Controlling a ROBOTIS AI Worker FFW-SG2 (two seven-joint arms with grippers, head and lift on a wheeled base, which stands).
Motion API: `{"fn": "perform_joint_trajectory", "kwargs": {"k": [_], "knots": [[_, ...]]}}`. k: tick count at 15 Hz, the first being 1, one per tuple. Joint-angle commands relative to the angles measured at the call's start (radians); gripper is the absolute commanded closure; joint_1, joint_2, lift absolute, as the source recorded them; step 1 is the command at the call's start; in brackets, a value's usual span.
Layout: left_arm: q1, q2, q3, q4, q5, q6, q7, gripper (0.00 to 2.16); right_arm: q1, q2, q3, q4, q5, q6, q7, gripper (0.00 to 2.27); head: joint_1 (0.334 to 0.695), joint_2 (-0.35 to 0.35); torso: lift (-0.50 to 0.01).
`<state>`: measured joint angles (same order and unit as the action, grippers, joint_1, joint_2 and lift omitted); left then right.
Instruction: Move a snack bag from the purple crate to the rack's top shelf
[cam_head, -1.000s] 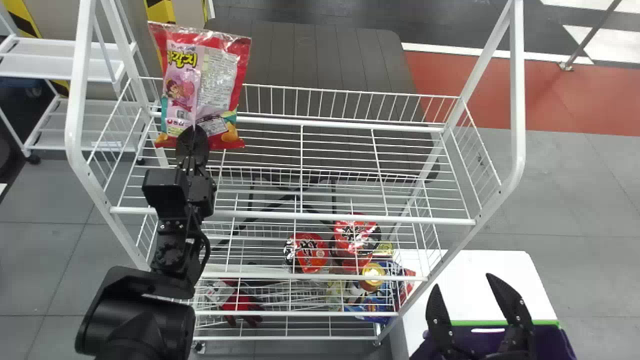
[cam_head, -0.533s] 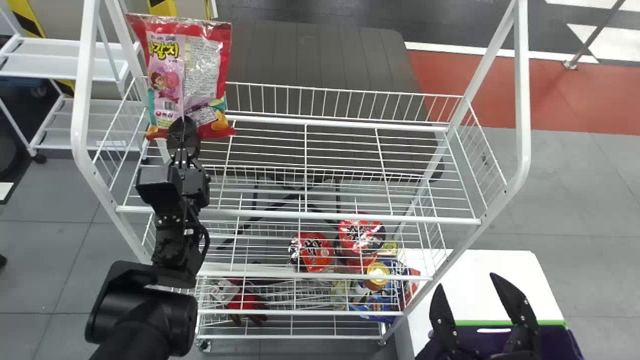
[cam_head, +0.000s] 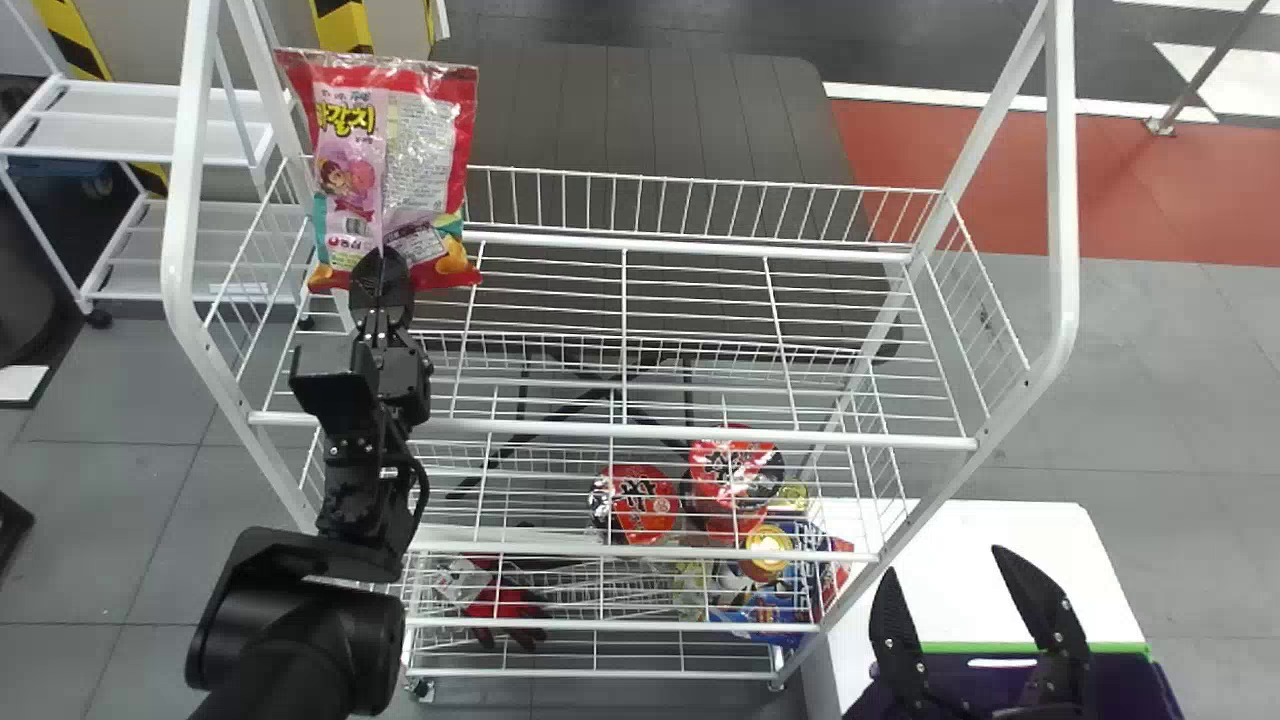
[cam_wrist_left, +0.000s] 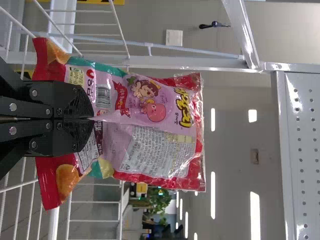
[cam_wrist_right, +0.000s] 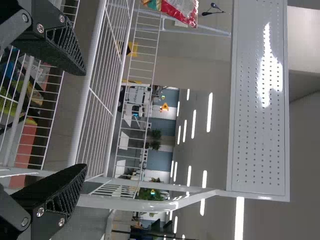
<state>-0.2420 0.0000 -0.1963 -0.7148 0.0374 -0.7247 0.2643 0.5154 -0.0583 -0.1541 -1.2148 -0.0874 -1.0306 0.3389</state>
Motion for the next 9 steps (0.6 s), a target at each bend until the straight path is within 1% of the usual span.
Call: {"fn": "perform_joint_trajectory", "kwargs": {"k": [1,8,9], "knots": [[0.000,-0.003,0.000,0.008,-0.001,0.003,-0.004,1.29,0.000,0.000,0.002,0.003,0.000,-0.004,0.000,0.18,0.695,-0.086,0.000],[-0.017,-0.003,0.000,0.041,-0.001,0.000,-0.011,1.28,0.000,-0.003,0.001,0.017,-0.003,-0.029,0.000,0.18,0.695,-0.087,0.000],[-0.019,-0.003,0.000,0.044,0.001,0.000,-0.016,1.24,-0.001,-0.003,0.002,0.020,-0.003,-0.035,0.000,0.18,0.695,-0.087,0.000]]}}
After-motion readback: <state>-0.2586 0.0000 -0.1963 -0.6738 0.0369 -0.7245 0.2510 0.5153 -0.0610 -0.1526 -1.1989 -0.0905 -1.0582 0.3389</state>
